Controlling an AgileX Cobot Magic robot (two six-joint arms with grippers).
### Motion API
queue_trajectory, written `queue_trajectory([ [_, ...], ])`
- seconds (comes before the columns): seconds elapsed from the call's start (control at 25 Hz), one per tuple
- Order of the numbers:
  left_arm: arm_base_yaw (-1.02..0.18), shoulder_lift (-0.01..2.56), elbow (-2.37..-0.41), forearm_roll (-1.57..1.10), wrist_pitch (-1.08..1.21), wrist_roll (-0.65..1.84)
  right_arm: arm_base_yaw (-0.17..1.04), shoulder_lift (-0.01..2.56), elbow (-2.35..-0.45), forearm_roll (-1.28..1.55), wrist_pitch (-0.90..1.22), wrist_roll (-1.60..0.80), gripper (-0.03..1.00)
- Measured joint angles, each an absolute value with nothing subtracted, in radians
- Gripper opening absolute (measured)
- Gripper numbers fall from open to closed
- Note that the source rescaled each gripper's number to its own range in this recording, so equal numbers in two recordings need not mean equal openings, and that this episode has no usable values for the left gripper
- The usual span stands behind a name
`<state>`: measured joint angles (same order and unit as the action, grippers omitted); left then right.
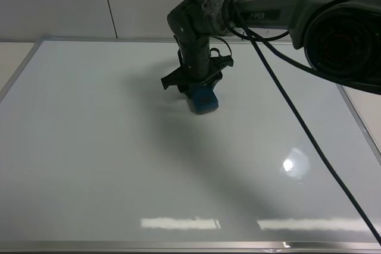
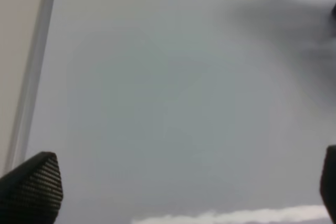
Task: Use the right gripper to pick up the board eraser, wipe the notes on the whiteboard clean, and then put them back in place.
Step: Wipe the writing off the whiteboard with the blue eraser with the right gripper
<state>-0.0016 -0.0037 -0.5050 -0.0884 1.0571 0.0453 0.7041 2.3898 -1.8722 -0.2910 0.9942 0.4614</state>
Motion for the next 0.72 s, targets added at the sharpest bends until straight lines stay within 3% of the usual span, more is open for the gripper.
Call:
queue_trajectory([
  [0.72, -0.002, -0.004, -0.505, -0.088, 1.057, 0.045, 0.988, 2.395, -1.867, -0.274, 0.988, 0.384, 0.02],
])
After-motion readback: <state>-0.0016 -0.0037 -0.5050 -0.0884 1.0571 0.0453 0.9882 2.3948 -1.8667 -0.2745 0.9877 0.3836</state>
